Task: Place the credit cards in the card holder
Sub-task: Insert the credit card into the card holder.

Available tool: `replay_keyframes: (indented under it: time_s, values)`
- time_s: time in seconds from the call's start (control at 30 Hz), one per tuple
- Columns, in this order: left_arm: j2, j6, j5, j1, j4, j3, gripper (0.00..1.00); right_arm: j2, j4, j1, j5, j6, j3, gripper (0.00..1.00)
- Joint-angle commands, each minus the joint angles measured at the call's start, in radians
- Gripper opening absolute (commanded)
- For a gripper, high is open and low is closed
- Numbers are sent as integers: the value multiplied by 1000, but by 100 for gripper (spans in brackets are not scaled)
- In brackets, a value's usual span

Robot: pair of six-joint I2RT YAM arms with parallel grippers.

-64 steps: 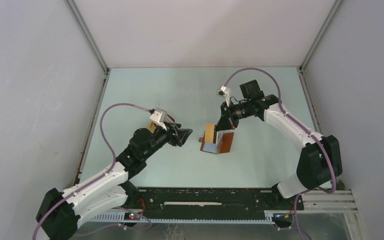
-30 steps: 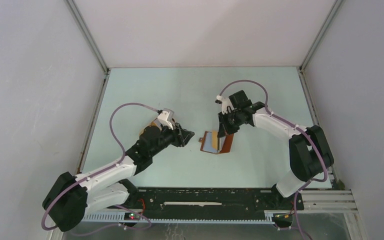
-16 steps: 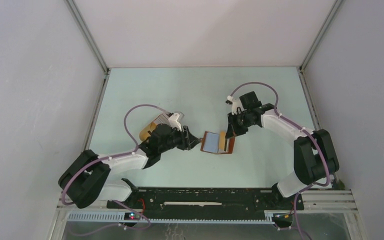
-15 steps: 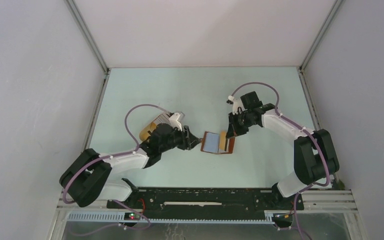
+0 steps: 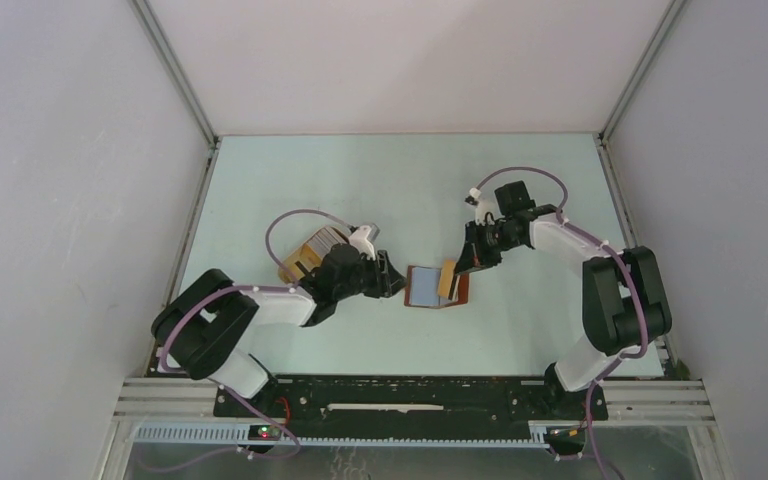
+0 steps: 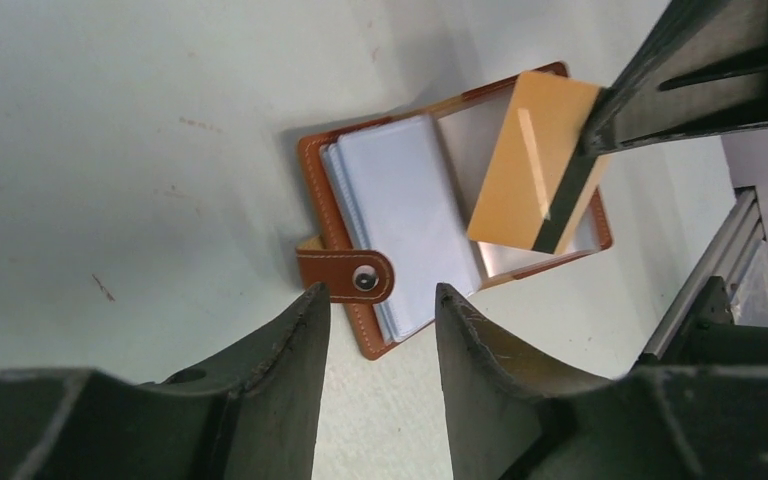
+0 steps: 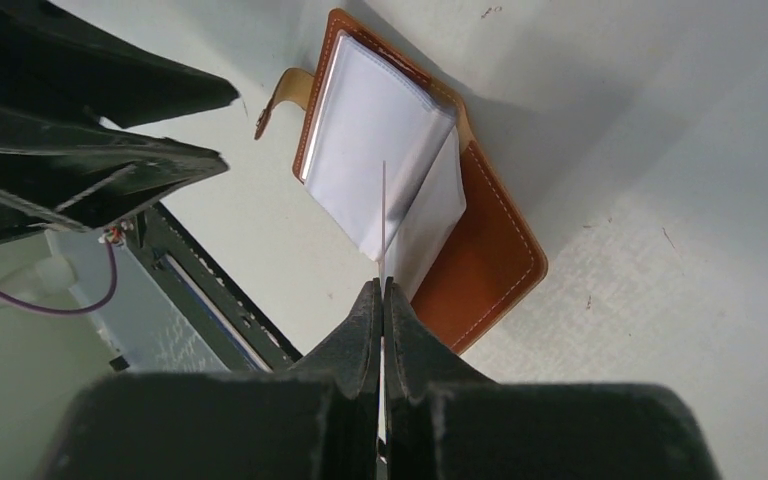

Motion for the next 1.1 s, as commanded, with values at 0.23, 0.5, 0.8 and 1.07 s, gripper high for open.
replay_keyframes:
  time_s: [0.23,0.5,0.8,1.07]
  values:
    - [112,-88,-82,-39,-9,78,51,69,59,-58,-109,56,-10,0]
    - [147,-136,-126,-61,-59,90,48,102,73,-64,-46,85,-16,0]
    - [171,-144,-121,-79,-70,110,41,119,75,-69,-38,87,-18,0]
    - [134,-126,-156,-83,-108,111,42,107,72,-70,-24,81,-26,0]
